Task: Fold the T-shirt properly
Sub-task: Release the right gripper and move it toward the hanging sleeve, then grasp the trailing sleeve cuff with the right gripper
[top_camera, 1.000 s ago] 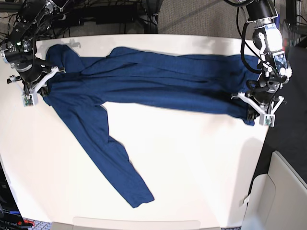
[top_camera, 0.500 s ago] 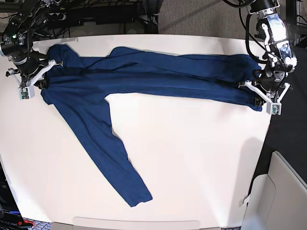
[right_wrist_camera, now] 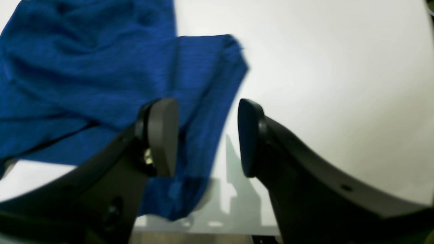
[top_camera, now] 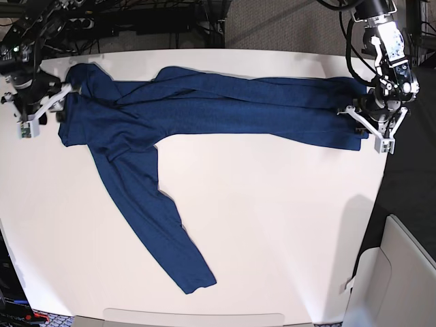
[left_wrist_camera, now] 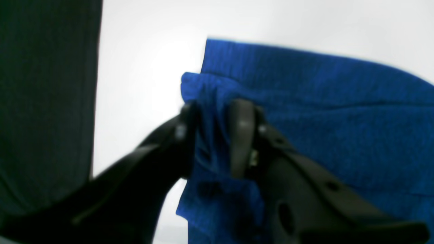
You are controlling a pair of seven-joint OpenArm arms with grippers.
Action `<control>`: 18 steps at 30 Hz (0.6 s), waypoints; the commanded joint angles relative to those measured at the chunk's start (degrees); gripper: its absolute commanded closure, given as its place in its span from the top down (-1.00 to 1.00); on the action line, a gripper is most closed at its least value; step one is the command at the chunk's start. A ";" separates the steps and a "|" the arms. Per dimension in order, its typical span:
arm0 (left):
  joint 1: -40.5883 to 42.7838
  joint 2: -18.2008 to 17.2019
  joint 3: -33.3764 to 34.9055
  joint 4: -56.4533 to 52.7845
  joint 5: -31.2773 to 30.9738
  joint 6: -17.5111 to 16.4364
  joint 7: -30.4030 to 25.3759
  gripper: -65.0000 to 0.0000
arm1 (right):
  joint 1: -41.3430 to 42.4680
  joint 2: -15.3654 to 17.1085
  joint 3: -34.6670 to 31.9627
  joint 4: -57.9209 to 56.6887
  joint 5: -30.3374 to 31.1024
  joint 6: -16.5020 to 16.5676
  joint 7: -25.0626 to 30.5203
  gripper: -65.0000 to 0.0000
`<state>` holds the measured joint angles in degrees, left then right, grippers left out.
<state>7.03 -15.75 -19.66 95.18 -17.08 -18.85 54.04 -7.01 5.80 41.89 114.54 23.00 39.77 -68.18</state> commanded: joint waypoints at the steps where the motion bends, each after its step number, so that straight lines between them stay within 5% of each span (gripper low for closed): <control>1: -0.74 -0.82 -0.52 1.22 -0.19 0.08 -0.81 -0.36 | 2.21 0.75 0.62 0.76 1.13 0.23 1.33 -0.17; 8: -0.83 -0.82 -0.25 1.66 -0.19 0.08 -0.81 -0.18 | 17.86 -2.24 -2.37 -7.68 -11.00 0.23 1.85 -0.23; 18: -0.83 -0.65 -0.69 1.75 -0.37 0.08 -0.81 -0.19 | 36.50 -7.17 -14.94 -34.41 -31.05 0.23 19.52 -0.23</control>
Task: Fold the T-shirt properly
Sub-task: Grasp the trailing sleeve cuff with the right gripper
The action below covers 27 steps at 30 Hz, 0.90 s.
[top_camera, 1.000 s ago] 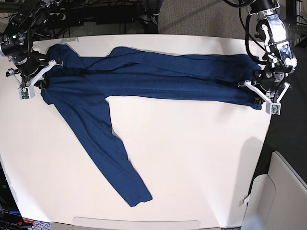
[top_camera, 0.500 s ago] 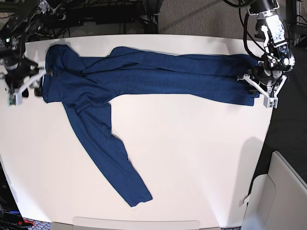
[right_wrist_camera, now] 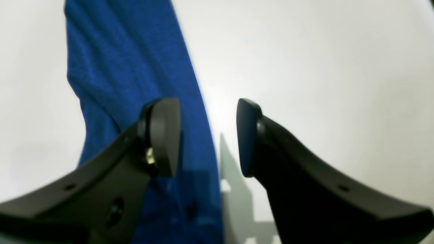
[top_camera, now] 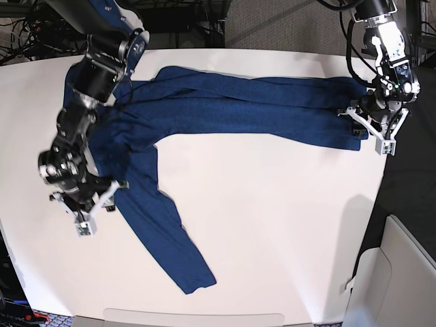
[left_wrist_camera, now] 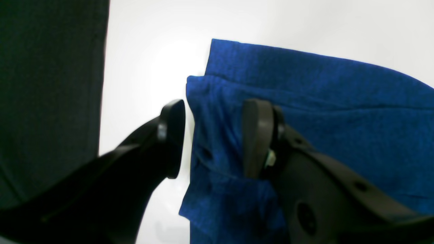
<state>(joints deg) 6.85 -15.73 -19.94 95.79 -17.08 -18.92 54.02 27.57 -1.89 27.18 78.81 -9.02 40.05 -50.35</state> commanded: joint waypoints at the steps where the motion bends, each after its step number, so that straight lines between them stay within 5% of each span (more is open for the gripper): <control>1: -0.65 -0.58 -0.41 1.14 -0.37 0.15 -0.79 -0.19 | 3.77 0.09 -0.23 -1.93 0.00 -0.05 3.80 -0.23; 16: -0.65 -0.58 -0.41 1.14 -0.37 0.15 -0.96 -0.19 | 12.74 3.96 -0.15 -28.39 -8.35 -0.05 25.42 -0.23; 27: -1.45 -0.58 -0.06 1.14 -0.37 0.15 -0.88 -0.19 | 12.38 7.39 -0.23 -40.26 -8.70 -2.21 29.38 -0.23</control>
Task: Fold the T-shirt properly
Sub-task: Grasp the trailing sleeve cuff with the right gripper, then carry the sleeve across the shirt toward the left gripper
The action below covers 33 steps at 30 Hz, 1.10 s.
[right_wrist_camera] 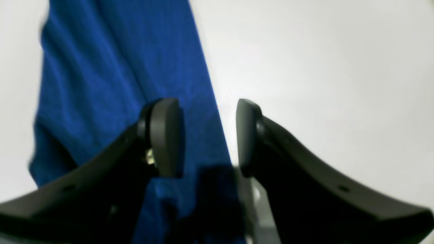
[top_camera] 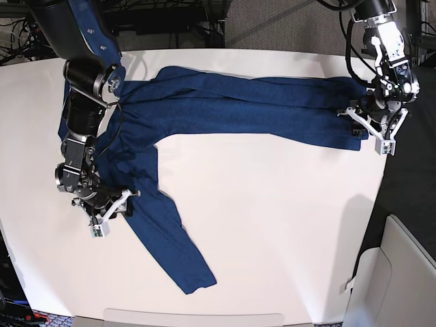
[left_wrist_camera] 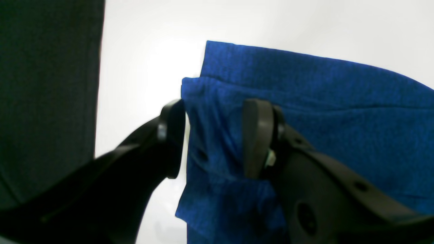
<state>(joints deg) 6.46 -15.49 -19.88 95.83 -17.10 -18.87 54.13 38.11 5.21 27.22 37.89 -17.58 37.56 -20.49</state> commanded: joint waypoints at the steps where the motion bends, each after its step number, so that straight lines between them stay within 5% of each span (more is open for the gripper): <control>1: -1.49 -0.82 -0.21 1.09 -0.35 0.10 -0.99 -0.19 | 1.85 0.28 -0.28 -0.48 -0.13 0.46 -0.65 -0.23; 5: -1.84 -0.82 -0.30 1.09 -0.35 0.10 -0.90 -0.19 | 1.76 0.11 -2.56 -2.68 0.22 2.44 -2.50 -0.35; 10: -1.93 -0.82 -0.38 1.09 -0.35 0.10 -0.90 -0.19 | 2.90 -2.18 -4.23 -1.98 0.31 2.44 -8.12 -1.00; 18: -1.93 -0.82 -0.56 1.09 -0.35 0.10 -0.99 -0.19 | -1.14 -8.86 -5.29 18.59 6.81 2.44 -24.04 -0.98; 24: -1.93 -0.82 -0.56 1.09 -0.35 0.10 -1.34 -0.19 | -9.23 -12.73 -19.71 40.57 16.31 2.44 -41.62 -0.98; 33: -1.93 -0.73 -0.56 0.74 -0.35 0.10 -1.43 -0.19 | -27.25 -14.21 -35.71 62.20 20.79 2.44 -46.98 -0.99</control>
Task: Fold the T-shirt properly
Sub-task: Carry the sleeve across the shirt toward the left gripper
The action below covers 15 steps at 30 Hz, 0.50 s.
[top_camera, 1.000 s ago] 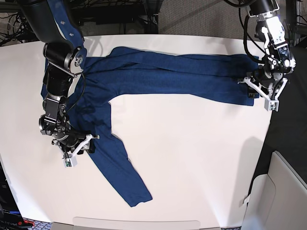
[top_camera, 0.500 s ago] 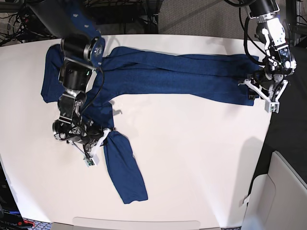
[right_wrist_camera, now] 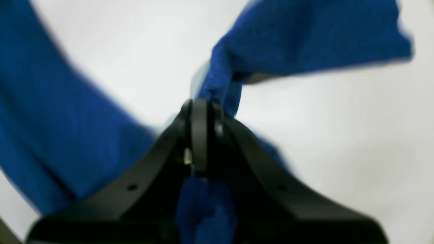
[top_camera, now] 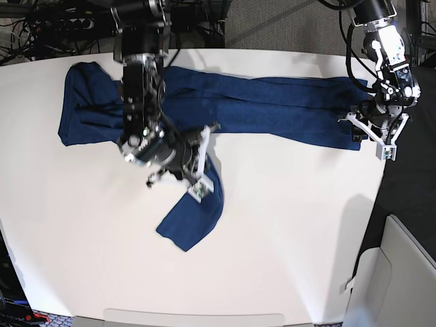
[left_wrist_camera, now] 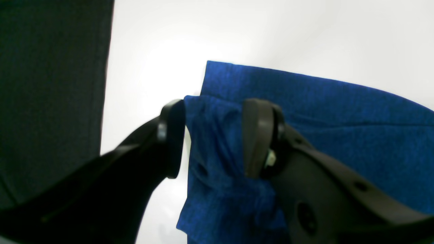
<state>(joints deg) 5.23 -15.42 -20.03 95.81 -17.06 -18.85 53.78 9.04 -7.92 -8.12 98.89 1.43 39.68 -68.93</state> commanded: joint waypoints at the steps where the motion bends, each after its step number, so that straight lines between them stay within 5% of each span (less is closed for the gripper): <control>1: -0.71 -0.80 -0.41 0.76 -0.39 0.08 -1.08 -0.19 | -0.20 -1.08 -1.95 3.66 1.87 0.32 1.45 -0.99; 15: -0.27 0.34 -0.41 0.76 -0.22 0.08 -1.08 -0.19 | -12.69 -1.08 -8.10 13.86 8.11 0.32 1.19 -0.99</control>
<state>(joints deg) 5.45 -14.28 -20.21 95.70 -17.06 -18.83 53.78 -3.90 -8.60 -15.97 111.96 8.62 39.88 -68.38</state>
